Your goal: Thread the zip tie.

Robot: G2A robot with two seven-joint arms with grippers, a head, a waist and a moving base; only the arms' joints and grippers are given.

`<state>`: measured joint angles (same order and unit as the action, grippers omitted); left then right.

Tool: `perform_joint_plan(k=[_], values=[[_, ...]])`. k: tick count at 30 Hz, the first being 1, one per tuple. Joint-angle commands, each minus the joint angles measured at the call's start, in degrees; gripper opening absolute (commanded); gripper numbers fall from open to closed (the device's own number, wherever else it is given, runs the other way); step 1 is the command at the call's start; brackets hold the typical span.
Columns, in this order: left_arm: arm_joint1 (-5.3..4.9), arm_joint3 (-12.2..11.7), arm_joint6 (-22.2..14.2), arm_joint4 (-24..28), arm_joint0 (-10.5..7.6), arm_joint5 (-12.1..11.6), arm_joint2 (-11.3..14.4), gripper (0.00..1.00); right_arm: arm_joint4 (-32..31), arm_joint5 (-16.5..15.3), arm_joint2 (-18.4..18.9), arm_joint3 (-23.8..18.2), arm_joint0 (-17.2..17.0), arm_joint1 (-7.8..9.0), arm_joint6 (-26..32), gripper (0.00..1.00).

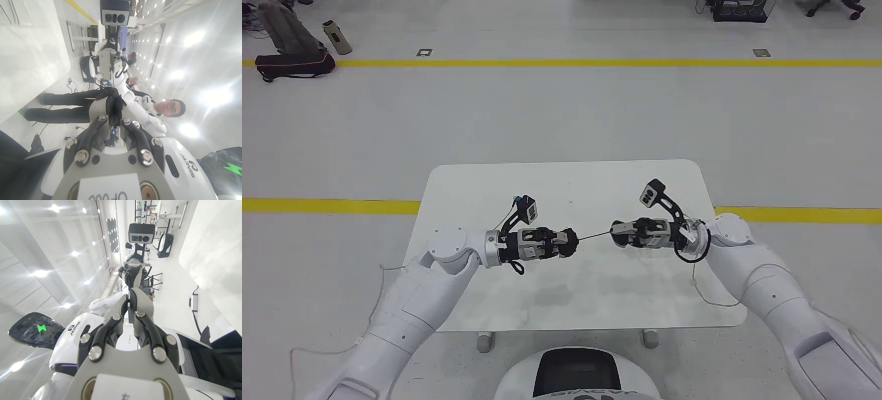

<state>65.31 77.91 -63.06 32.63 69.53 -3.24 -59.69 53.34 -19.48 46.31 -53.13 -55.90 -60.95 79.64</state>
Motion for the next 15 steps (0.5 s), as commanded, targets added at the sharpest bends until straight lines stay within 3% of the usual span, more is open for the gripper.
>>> perform_joint_plan(k=[1,15], values=[[0.0,0.0,0.0,0.0,0.0,0.0,0.0,1.0,0.39,0.0,0.38,0.21,-0.15,-0.01,0.0,0.0],[0.0,0.0,0.0,0.0,0.0,0.0,0.0,1.0,0.67,0.0,1.75,-0.33,-1.15,-0.3,0.0,0.0]])
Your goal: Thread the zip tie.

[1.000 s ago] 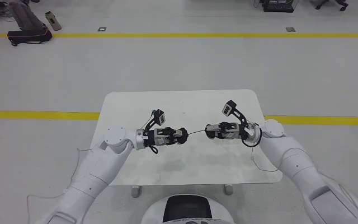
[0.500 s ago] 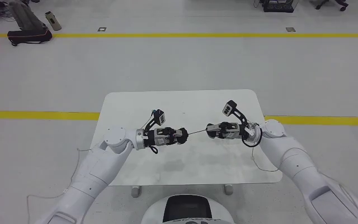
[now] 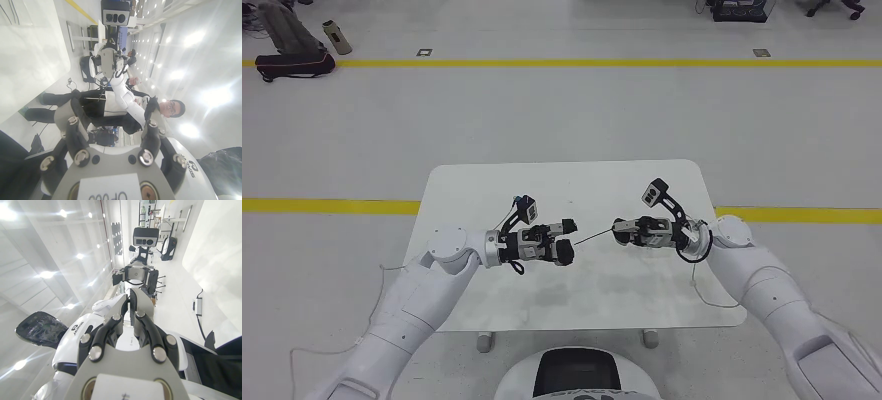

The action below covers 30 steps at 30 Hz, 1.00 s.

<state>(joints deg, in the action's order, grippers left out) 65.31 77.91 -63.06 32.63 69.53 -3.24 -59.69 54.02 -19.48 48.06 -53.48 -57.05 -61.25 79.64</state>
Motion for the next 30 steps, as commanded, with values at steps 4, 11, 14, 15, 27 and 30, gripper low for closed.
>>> perform_joint_plan(k=[4,11,14,15,27,30], values=[[0.0,0.0,0.0,0.0,0.0,0.0,0.0,1.0,0.0,0.0,-0.01,0.02,0.01,0.0,0.0,0.0],[0.14,0.37,2.8,0.86,0.63,-0.18,0.83,1.0,1.99,0.0,1.67,-3.31,-2.68,-0.08,-2.82,0.0],[0.29,-0.14,3.87,1.49,0.59,-0.38,1.55,1.0,3.71,0.0,2.72,-4.43,-3.92,-0.21,-2.2,0.0],[0.34,-0.27,4.03,1.63,0.51,-0.44,1.81,1.0,3.92,0.0,2.95,-4.58,-4.17,-0.26,-2.09,0.0],[0.84,-0.85,6.21,3.04,-0.02,-2.32,3.46,1.0,4.84,0.0,3.38,-4.91,-5.18,-1.15,-2.52,0.0],[0.85,-0.8,6.51,2.99,0.04,-2.31,3.5,1.0,4.53,0.24,3.35,-5.56,-5.57,-1.21,-3.75,0.0]])
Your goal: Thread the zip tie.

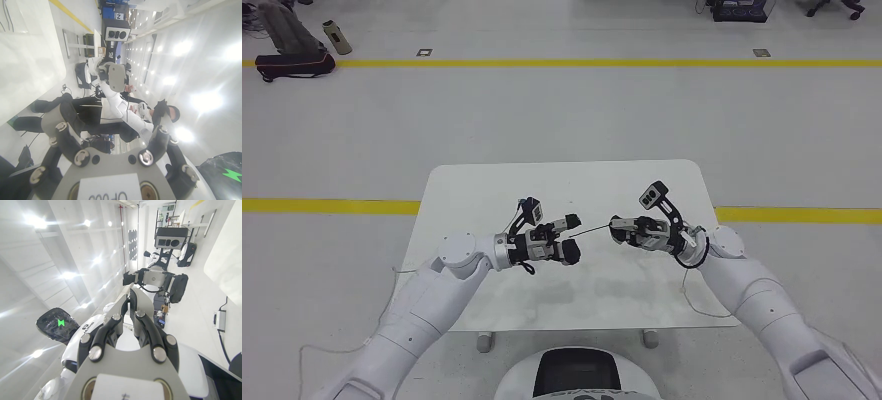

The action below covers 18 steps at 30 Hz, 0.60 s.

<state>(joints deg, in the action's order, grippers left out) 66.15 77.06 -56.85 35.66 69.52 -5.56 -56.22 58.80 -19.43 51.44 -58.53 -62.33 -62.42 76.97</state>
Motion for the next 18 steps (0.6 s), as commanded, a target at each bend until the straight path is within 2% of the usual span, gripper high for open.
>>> perform_joint_plan(k=[1,7,15,18], values=[[0.05,0.44,1.05,-0.16,0.23,0.03,0.29,1.0,-0.66,0.28,-0.03,-1.25,-0.69,-0.09,-2.0,0.0],[0.34,1.28,3.43,0.26,0.14,-0.35,1.42,1.0,-1.42,0.25,0.6,-3.5,-2.35,-0.47,-4.98,0.0],[0.44,1.42,3.53,0.31,-0.12,-1.02,1.77,1.0,-1.91,0.24,0.79,-3.73,-2.55,-0.61,-5.57,0.0],[0.47,2.14,4.84,0.01,0.13,-0.86,2.02,1.0,-3.25,0.94,1.2,-5.51,-3.56,-0.58,-7.69,0.0]])
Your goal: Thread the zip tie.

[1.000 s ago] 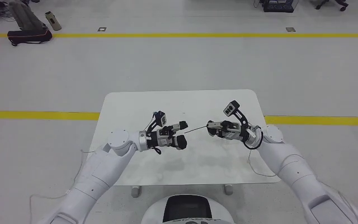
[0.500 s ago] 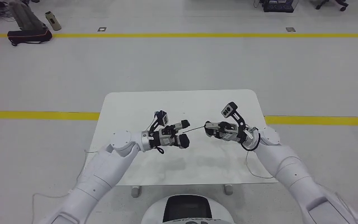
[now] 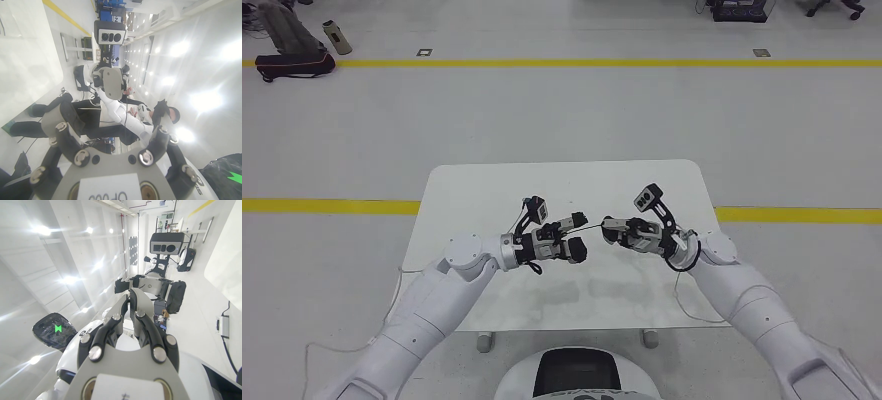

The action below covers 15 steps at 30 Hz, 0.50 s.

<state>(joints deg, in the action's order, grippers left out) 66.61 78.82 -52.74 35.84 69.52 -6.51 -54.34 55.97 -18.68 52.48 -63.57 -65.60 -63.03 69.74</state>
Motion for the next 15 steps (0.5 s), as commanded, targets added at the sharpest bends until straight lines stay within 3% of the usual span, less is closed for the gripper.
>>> perform_joint_plan(k=[1,15], values=[[0.0,0.61,0.97,-0.25,0.19,0.17,0.17,1.0,-0.89,0.37,0.36,-0.83,-0.51,0.07,-0.63,0.0],[-0.41,1.35,1.57,-0.62,0.47,0.3,-0.09,1.0,-3.8,1.25,2.83,-3.35,-2.61,0.07,-1.12,0.0]])
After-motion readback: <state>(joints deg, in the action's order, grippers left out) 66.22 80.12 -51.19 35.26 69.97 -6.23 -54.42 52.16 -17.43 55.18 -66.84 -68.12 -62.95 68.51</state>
